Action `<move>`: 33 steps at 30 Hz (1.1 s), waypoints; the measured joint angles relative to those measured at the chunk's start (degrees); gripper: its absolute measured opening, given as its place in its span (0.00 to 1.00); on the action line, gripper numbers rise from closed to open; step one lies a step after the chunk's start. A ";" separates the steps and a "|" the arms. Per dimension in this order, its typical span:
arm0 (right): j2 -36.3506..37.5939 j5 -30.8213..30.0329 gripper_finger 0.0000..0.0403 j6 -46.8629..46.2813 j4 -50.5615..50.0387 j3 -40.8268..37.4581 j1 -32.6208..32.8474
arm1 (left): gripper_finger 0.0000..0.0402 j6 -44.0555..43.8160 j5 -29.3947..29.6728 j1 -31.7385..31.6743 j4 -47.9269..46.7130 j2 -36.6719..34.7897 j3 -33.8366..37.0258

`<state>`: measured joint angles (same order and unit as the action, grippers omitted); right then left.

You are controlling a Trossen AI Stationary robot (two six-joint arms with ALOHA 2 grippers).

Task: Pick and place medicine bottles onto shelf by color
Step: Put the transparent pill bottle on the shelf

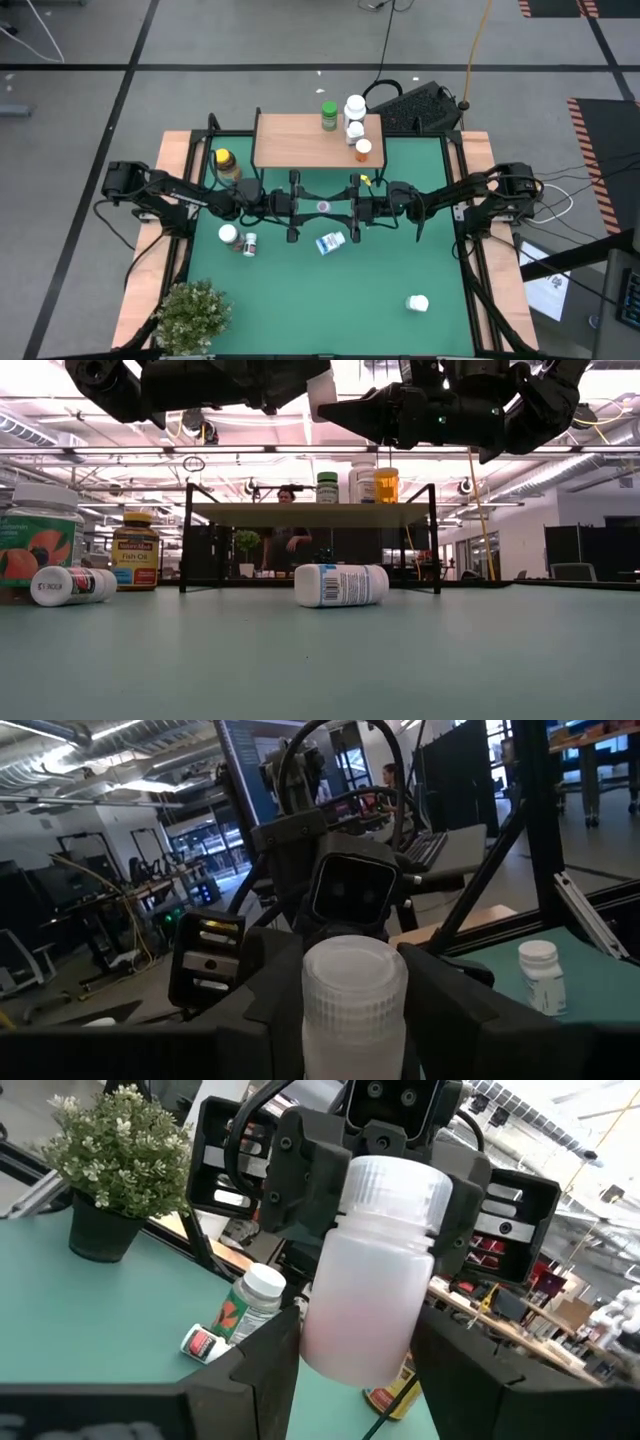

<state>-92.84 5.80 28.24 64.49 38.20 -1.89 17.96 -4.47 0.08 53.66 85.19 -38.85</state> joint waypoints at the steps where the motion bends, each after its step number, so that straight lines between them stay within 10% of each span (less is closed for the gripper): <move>1: 0.00 -0.62 0.43 -0.67 0.00 0.00 0.00 | 0.37 -0.02 0.05 -0.11 -0.08 0.00 0.00; 15: 5.57 -19.44 0.43 -8.64 -5.74 -1.81 -0.29 | 0.36 -4.02 8.16 -4.59 -4.76 0.02 0.00; 23: 18.32 -19.58 0.43 -16.90 -27.06 -1.84 -1.70 | 0.35 -5.19 9.66 -8.61 -4.65 0.02 0.02; 33: 28.94 -21.13 0.43 -22.36 -27.96 -1.81 -3.19 | 0.36 -5.69 10.11 -18.66 -13.02 3.76 -10.14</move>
<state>-63.89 -15.33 5.88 36.53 36.38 -5.08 12.26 5.64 -18.58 40.64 88.95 -48.99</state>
